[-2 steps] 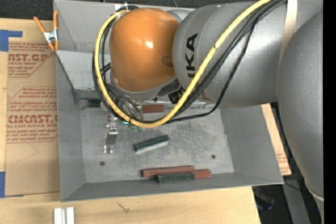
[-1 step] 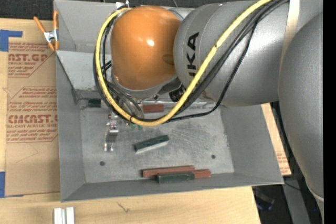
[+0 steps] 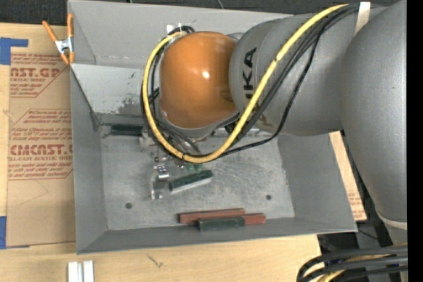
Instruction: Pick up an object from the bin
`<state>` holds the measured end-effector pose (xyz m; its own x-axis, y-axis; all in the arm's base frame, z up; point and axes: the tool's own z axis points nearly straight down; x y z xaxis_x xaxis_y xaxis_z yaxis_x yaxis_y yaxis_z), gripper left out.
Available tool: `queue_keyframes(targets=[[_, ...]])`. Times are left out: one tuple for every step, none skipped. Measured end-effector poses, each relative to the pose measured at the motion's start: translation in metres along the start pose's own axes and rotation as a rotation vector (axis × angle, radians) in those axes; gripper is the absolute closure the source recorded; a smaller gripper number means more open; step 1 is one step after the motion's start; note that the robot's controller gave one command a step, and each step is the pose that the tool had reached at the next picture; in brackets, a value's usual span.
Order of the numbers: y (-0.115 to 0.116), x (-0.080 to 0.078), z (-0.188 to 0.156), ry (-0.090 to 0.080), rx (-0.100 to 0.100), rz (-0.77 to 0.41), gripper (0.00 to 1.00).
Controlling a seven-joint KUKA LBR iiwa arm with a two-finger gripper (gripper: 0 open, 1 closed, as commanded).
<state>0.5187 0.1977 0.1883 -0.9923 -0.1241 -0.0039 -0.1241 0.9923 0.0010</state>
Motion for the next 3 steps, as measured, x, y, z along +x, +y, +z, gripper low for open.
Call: queue_keyframes(targets=[[-0.08, -0.032, 0.028, 0.001, 0.0, 0.015, 0.0], [-0.077, -0.012, 0.033, 0.003, 0.0, -0.197, 0.0], [-0.115, -0.016, 0.107, -0.001, 0.0, 0.008, 0.0]])
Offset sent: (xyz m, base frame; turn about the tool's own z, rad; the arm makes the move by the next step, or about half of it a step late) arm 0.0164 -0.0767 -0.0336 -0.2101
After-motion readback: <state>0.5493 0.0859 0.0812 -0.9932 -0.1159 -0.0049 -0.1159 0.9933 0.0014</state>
